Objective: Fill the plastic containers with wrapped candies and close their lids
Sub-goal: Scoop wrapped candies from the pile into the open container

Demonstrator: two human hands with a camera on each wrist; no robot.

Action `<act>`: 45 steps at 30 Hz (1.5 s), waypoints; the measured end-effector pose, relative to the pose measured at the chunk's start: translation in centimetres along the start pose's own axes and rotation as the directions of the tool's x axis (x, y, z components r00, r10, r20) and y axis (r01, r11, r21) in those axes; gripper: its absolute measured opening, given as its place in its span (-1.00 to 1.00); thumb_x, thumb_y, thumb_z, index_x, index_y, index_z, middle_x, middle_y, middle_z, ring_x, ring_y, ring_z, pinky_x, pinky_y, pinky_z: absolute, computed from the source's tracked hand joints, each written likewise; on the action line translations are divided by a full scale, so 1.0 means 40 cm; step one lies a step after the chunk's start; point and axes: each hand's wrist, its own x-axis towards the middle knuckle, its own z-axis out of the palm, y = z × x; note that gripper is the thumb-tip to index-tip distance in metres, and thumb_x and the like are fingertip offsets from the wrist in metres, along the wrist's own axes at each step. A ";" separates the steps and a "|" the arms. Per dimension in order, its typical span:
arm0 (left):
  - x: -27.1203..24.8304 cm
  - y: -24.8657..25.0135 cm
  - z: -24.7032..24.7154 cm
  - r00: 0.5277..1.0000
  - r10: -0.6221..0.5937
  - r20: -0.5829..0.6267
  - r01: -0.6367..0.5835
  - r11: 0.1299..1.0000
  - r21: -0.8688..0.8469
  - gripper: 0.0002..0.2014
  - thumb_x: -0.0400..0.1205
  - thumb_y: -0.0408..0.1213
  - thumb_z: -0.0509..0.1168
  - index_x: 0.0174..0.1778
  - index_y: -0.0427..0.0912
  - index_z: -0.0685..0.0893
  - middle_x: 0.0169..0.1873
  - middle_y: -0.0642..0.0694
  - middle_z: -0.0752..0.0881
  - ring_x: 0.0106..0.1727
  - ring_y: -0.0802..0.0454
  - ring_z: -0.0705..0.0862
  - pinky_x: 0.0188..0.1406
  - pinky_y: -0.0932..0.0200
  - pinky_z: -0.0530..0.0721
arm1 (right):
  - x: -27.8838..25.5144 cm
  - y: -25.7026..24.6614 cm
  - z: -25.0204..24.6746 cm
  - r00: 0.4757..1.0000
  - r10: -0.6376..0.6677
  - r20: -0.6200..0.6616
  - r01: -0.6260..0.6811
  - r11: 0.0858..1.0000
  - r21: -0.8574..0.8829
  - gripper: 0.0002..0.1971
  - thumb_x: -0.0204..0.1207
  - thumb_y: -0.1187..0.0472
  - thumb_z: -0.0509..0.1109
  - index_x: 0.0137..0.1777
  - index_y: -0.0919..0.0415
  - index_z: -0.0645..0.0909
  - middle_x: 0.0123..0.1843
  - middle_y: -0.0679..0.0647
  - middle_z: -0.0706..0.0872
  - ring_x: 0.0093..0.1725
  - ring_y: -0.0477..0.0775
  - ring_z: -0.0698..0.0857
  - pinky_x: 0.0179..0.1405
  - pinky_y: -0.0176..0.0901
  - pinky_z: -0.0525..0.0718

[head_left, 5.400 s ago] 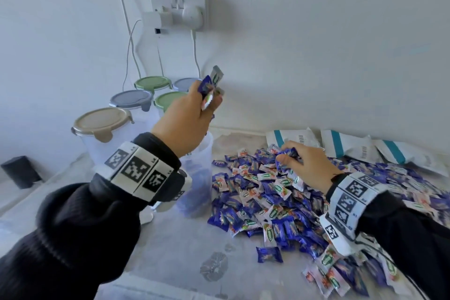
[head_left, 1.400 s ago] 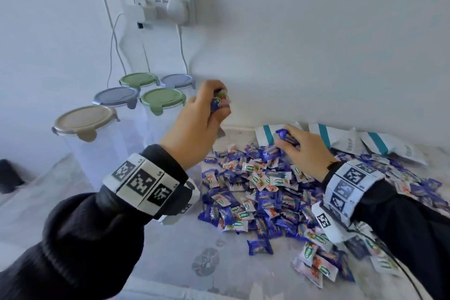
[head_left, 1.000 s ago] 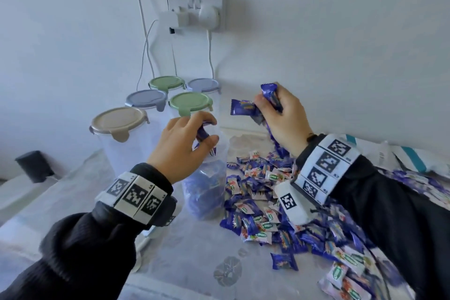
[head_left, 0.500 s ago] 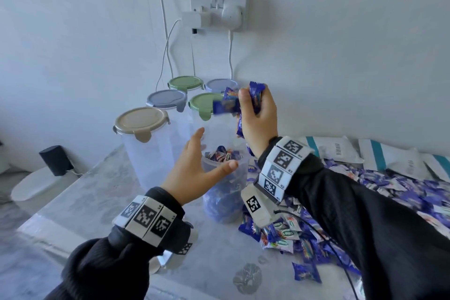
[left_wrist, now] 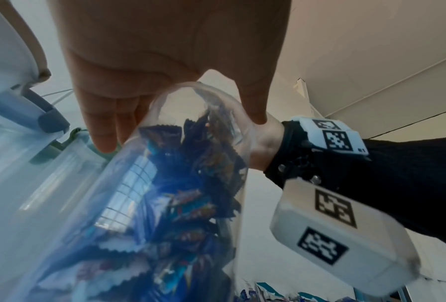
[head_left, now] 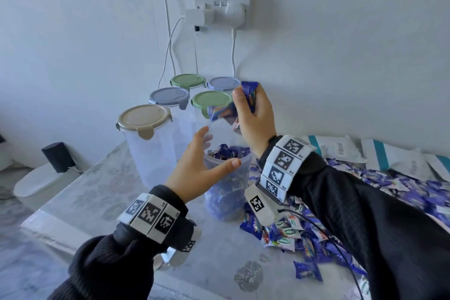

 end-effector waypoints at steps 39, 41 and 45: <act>-0.018 0.015 0.421 0.608 -0.484 0.630 -0.242 0.643 0.727 0.12 0.36 0.45 0.27 0.53 0.26 -0.45 0.60 -0.32 -0.33 0.62 -0.42 -0.13 0.55 -0.36 0.08 | -0.312 0.100 -0.618 0.437 0.885 0.161 0.001 0.179 -0.984 -0.03 0.19 -0.58 0.27 0.54 -0.48 -0.16 0.68 0.19 -0.12 0.65 0.34 -0.12 0.50 0.37 0.24; -0.028 0.022 0.452 0.624 -0.487 0.611 -0.282 0.589 0.758 0.11 0.37 0.44 0.26 0.56 0.22 -0.40 0.59 -0.36 -0.32 0.60 -0.45 -0.13 0.54 -0.36 0.07 | -0.317 0.092 -0.603 0.444 0.877 0.181 0.058 0.174 -0.983 0.00 0.19 -0.56 0.31 0.56 -0.45 -0.15 0.66 0.21 -0.06 0.64 0.32 -0.09 0.48 0.32 0.25; -0.052 0.012 0.497 0.761 -0.344 0.551 -0.326 0.531 0.782 -0.06 0.53 0.24 0.26 0.63 -0.04 -0.15 0.57 -0.35 -0.01 0.56 -0.31 0.10 0.48 -0.19 0.19 | -0.315 0.092 -0.585 0.481 0.847 0.226 0.083 0.213 -0.974 -0.08 0.28 -0.45 0.38 0.57 -0.33 -0.01 0.55 0.21 0.12 0.57 0.29 0.14 0.40 0.23 0.35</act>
